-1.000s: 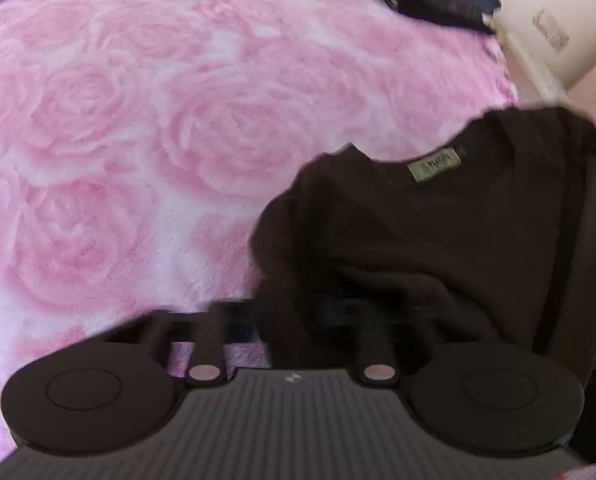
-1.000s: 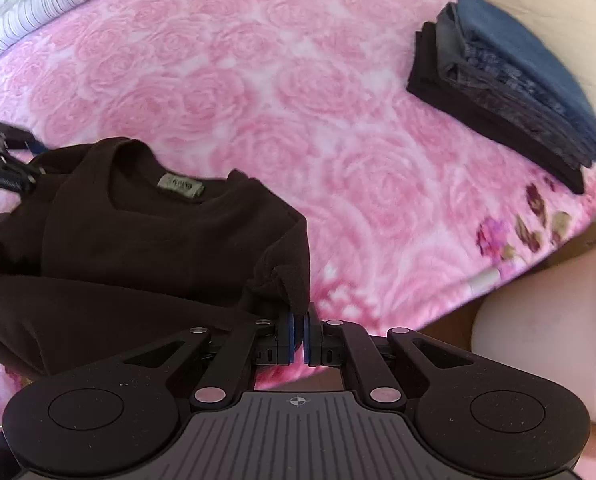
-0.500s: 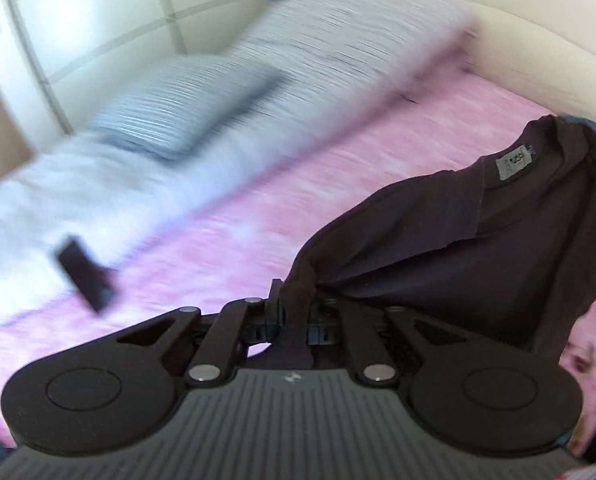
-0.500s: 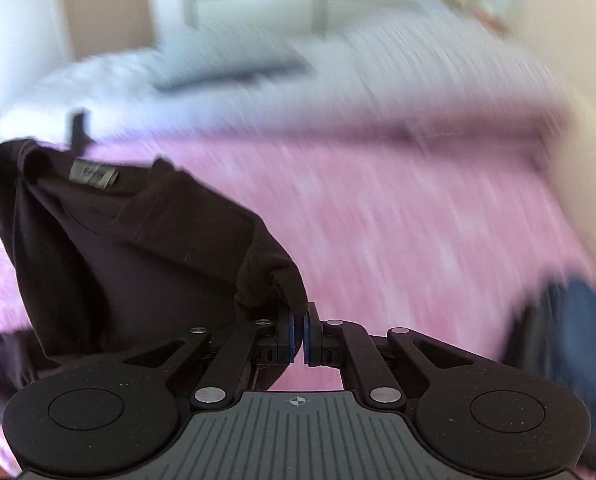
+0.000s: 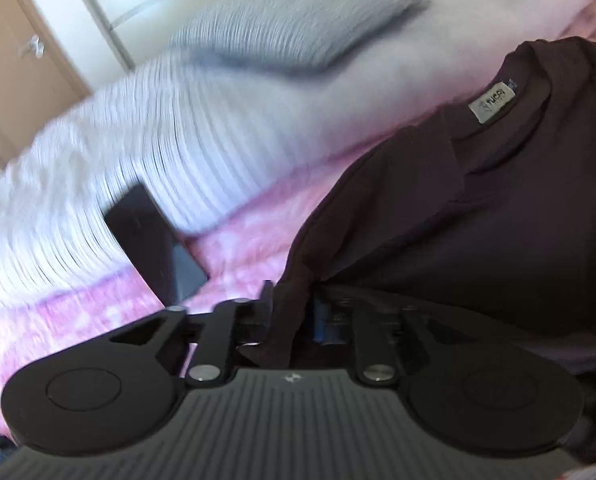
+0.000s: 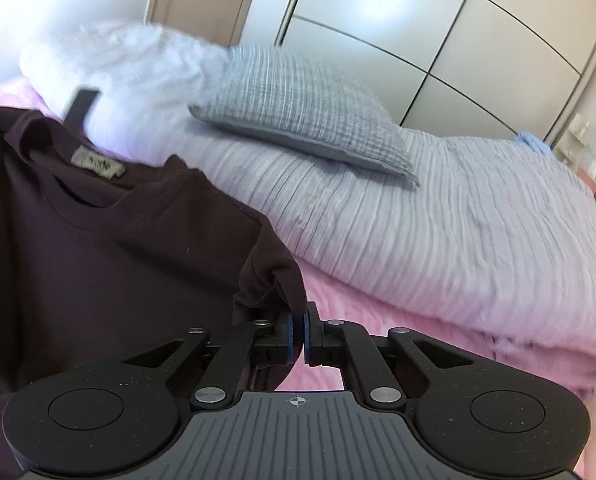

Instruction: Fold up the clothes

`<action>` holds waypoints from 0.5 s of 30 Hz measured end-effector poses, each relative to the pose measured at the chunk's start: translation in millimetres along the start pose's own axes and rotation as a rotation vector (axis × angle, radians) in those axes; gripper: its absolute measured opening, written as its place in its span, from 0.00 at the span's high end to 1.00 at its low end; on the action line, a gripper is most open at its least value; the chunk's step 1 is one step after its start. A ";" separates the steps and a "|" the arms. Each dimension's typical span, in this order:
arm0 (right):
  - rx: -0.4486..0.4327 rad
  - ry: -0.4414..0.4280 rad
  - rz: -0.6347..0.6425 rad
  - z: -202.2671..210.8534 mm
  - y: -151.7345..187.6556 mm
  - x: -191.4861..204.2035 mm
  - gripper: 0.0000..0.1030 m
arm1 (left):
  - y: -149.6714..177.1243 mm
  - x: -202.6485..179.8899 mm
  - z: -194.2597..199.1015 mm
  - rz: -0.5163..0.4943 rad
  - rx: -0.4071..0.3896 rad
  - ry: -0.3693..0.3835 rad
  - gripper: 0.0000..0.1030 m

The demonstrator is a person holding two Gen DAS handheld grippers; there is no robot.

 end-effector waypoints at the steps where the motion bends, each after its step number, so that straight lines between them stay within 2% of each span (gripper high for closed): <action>1: 0.027 0.004 0.002 -20.2 -0.6 7.4 0.96 | 3.6 0.7 -13.4 0.027 0.009 -0.003 0.78; 2: 0.061 0.005 -0.002 -38.8 0.4 15.8 0.96 | 7.2 1.4 -26.9 0.055 0.018 -0.006 0.77; 3: 0.094 0.006 -0.007 -57.4 1.3 24.1 0.96 | 10.9 2.1 -40.0 0.082 0.027 -0.008 0.69; 4: 0.108 0.011 -0.020 -67.7 3.6 31.6 0.85 | 19.0 2.2 -40.6 0.109 0.023 0.009 0.66; 5: 0.102 0.019 -0.033 -70.0 7.7 37.3 0.65 | 27.1 2.3 -41.1 0.136 0.019 0.027 0.62; 6: 0.092 0.032 -0.043 -68.8 11.3 42.9 0.53 | 35.6 0.2 -38.5 0.143 0.022 0.029 0.61; 7: 0.084 0.038 -0.055 -64.4 16.8 47.5 0.29 | 44.1 -2.0 -35.9 0.150 0.025 0.032 0.61; 8: 0.078 0.039 -0.069 -58.8 23.5 51.6 0.23 | 50.6 -5.5 -34.0 0.162 0.030 0.065 0.60; 10: 0.105 -0.014 -0.134 -47.4 34.5 56.5 0.23 | 67.7 -24.9 -18.1 0.198 0.043 0.171 0.60; 13: 0.155 -0.125 -0.249 -19.9 58.4 71.7 0.23 | 78.7 -60.3 0.3 0.330 0.067 0.380 0.56; 15: 0.181 -0.181 -0.306 0.7 74.6 89.3 0.23 | 82.1 -85.2 6.6 0.434 0.090 0.532 0.44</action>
Point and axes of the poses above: each gripper's, at about its wrist camera, not at the fingertips, and z roughly against the way its jaws point, x to its left, y to its underside, the point moved 5 cm from there along -z, roughly the way its jaws point, and after that the axes turned 10 degrees about x, right-handed, at the moved point
